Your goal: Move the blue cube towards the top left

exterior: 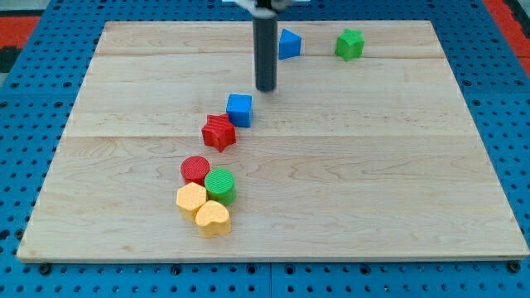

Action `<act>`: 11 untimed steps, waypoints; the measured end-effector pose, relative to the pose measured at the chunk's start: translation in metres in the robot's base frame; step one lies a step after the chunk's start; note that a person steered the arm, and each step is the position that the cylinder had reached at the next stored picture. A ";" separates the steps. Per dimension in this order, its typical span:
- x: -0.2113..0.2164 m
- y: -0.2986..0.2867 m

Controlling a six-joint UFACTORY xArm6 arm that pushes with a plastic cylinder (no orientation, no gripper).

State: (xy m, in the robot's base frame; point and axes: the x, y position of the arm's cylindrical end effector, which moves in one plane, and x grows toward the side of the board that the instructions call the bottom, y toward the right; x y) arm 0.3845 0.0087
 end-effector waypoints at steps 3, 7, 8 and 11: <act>-0.014 -0.073; -0.047 -0.174; -0.030 -0.199; -0.098 -0.189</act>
